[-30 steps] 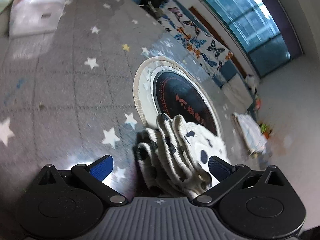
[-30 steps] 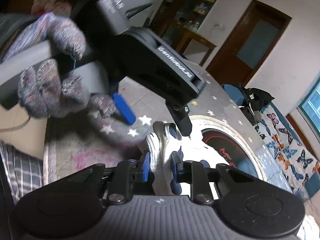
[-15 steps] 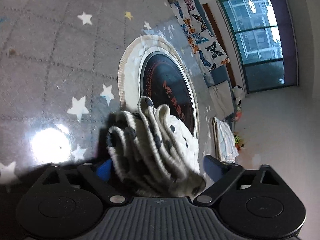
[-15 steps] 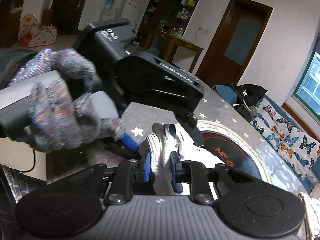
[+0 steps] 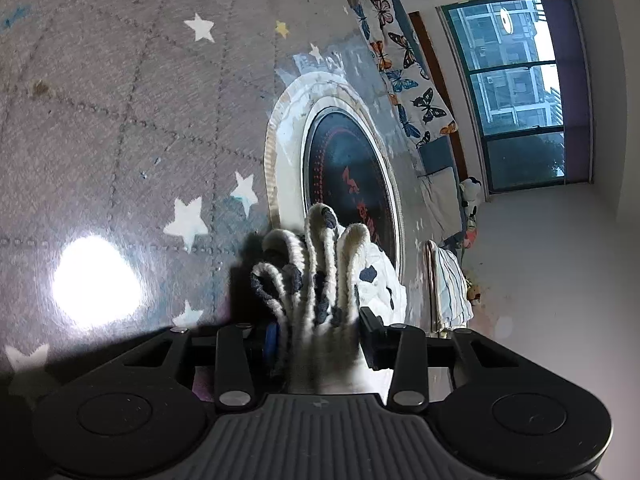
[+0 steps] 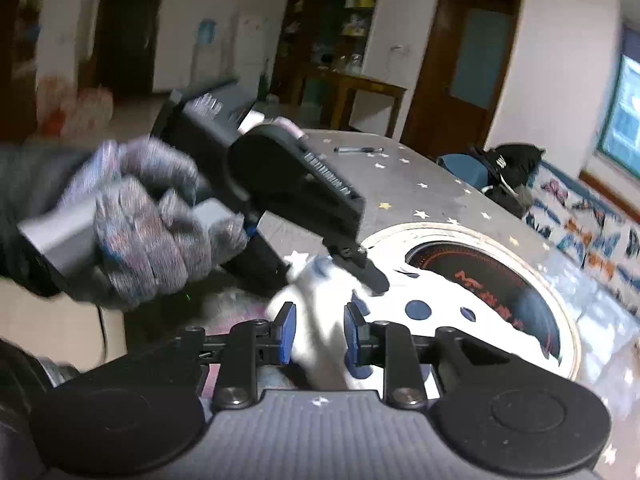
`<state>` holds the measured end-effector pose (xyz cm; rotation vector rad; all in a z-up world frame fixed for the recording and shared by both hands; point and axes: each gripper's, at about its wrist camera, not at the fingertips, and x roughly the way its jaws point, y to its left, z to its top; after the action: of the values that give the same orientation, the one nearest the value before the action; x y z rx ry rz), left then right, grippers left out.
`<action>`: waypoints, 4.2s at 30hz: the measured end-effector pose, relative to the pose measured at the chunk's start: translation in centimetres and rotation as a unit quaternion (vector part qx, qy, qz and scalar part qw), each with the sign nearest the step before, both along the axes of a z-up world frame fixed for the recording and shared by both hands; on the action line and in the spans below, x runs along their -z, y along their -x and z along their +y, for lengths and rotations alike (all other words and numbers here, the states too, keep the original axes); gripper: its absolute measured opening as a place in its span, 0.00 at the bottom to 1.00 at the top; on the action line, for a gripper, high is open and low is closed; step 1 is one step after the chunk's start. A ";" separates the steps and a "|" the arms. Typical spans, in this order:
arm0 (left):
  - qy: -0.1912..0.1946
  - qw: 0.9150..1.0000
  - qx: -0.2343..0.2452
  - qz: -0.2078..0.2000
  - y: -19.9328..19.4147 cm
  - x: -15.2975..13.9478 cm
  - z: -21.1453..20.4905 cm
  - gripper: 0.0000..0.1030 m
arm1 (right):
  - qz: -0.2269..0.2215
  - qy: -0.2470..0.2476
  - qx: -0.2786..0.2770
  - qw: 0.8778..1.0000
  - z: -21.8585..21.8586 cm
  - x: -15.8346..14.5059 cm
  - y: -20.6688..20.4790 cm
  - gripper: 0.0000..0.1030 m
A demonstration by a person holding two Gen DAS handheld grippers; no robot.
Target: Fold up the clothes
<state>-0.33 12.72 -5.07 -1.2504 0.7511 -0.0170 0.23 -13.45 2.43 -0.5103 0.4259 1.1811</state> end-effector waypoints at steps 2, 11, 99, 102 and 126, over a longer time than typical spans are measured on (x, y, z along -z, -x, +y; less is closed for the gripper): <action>-0.002 1.000 0.001 -0.001 0.0 0.0 0.0 0.39 | 0.011 -0.012 0.023 1.000 -1.0 -0.4 -0.5 0.25; -0.035 0.999 0.012 -0.006 -0.3 -0.6 -0.7 0.39 | 0.057 -0.035 0.180 0.981 -6.0 0.6 -5.7 0.29; -0.357 0.885 0.284 -0.095 -20.4 -6.6 -25.8 0.35 | 0.110 -0.195 0.501 0.836 -27.5 0.3 -17.0 0.08; -0.366 0.880 0.288 -0.095 -20.6 -6.3 -26.1 0.35 | 0.114 -0.194 0.506 0.832 -28.0 0.8 -17.2 0.08; -0.373 0.873 0.303 -0.084 -19.7 -4.9 -25.1 0.51 | 0.132 -0.153 0.543 0.815 -30.0 2.9 -15.9 0.21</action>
<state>19.38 -12.39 -0.14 -0.2401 0.8561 -0.3165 16.09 -43.47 -0.44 0.2171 0.6282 0.1712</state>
